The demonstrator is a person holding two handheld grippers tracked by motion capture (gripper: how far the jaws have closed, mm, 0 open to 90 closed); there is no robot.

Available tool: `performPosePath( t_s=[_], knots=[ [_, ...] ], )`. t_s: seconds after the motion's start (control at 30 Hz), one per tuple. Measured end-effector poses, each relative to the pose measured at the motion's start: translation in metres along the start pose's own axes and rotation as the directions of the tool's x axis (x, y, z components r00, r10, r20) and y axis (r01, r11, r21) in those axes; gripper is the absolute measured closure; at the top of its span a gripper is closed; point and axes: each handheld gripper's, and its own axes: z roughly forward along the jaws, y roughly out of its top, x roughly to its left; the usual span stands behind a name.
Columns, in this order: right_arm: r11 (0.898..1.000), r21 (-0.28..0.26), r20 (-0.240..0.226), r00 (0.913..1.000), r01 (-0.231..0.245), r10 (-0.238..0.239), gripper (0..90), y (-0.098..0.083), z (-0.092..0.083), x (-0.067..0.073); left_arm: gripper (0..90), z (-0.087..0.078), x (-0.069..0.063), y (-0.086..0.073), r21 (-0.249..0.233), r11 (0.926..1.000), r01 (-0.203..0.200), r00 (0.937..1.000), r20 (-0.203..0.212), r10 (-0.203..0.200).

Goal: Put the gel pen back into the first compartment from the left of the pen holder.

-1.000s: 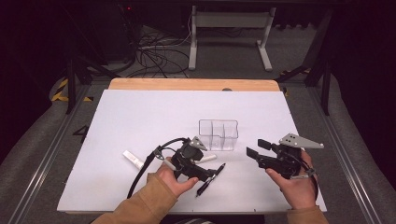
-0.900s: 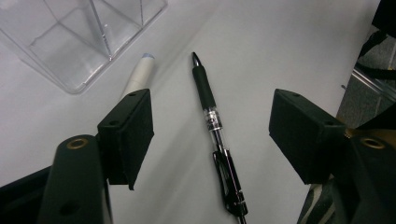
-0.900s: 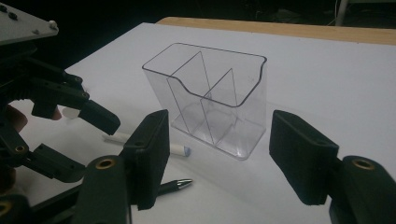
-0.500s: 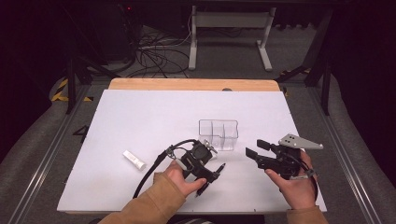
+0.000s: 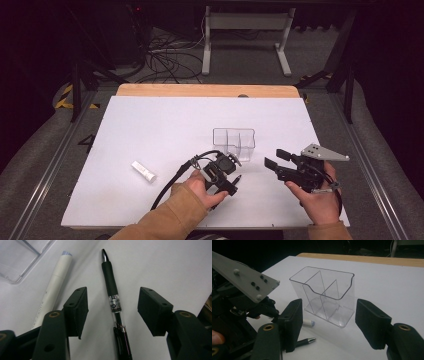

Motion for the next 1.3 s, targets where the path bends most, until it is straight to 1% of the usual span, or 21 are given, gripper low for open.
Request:
performPosePath(
  t_s=[0.13,0.23,0.37,0.47,0.53,0.57,0.63,0.7,0.73,0.77,0.9,0.97,1.0,1.2,1.3],
  knots=[
    [1.000,0.003,-0.001,1.0000,-0.002,0.002,40.0,0.000,0.000,0.000,46.8,0.002,-0.001,0.001,0.010,0.9999,-0.010,0.9999,-0.012,0.011],
    [1.000,0.006,-0.003,1.0000,-0.001,0.001,40.0,-0.001,0.001,0.000,50.5,0.003,-0.002,0.003,0.015,0.9999,-0.003,0.9998,-0.022,0.003],
    [1.000,0.007,-0.005,1.0000,0.000,0.000,40.0,-0.001,0.001,0.000,53.0,0.006,-0.004,0.003,0.032,0.9995,-0.004,0.9994,-0.033,0.005],
    [1.000,0.001,-0.007,1.0000,-0.001,0.001,40.0,-0.001,0.001,0.000,55.7,0.008,-0.004,0.004,0.038,0.9993,-0.003,0.9997,-0.025,0.004],
    [1.000,0.002,-0.008,1.0000,-0.003,0.003,40.0,-0.001,0.001,0.000,56.5,0.009,-0.006,0.004,0.043,0.9991,0.002,0.9996,-0.029,-0.001],
    [1.000,0.003,-0.005,1.0000,-0.001,0.001,40.2,-0.001,0.002,0.000,58.9,0.010,-0.006,0.004,0.043,0.9991,-0.004,0.9996,-0.029,0.005],
    [1.000,0.004,-0.006,1.0000,-0.002,0.002,40.2,-0.001,0.002,0.000,59.8,0.010,-0.007,0.004,0.053,0.9986,-0.008,0.9994,-0.034,0.010],
    [1.000,0.005,-0.005,1.0000,-0.001,0.002,40.3,-0.002,0.002,0.000,64.3,0.011,-0.007,0.004,0.053,0.9985,-0.011,0.9993,-0.035,0.013],
    [1.000,0.005,-0.005,1.0000,-0.001,0.002,40.3,-0.002,0.002,0.000,64.3,0.012,-0.008,0.004,0.053,0.9985,-0.017,0.9992,-0.036,0.019],
    [1.000,0.004,-0.005,1.0000,-0.002,0.002,40.3,-0.002,0.002,0.000,68.5,0.012,-0.008,0.004,0.050,0.9985,-0.021,0.9988,-0.043,0.024],
    [1.000,0.006,-0.007,1.0000,0.000,0.000,40.3,-0.002,0.002,0.001,71.8,0.014,-0.008,0.004,0.061,0.9977,-0.030,0.9985,-0.044,0.033],
    [1.000,0.004,-0.006,1.0000,0.004,-0.004,40.3,-0.001,0.002,0.001,73.4,0.015,-0.010,0.004,0.064,0.9978,-0.018,0.9985,-0.050,0.021],
    [1.000,0.004,-0.006,1.0000,0.004,-0.004,40.3,-0.001,0.002,0.001,73.9,0.016,-0.010,0.004,0.061,0.9979,-0.023,0.9982,-0.054,0.027],
    [1.000,0.009,-0.008,1.0000,0.004,-0.004,40.4,-0.002,0.003,0.001,74.5,0.017,-0.010,0.004,0.063,0.9979,-0.016,0.9979,-0.062,0.019],
    [1.000,0.011,-0.013,0.9999,0.011,-0.011,40.4,-0.002,0.004,0.003,77.1,0.017,-0.010,0.003,0.042,0.9991,0.002,0.9979,-0.064,0.000]
  ],
)
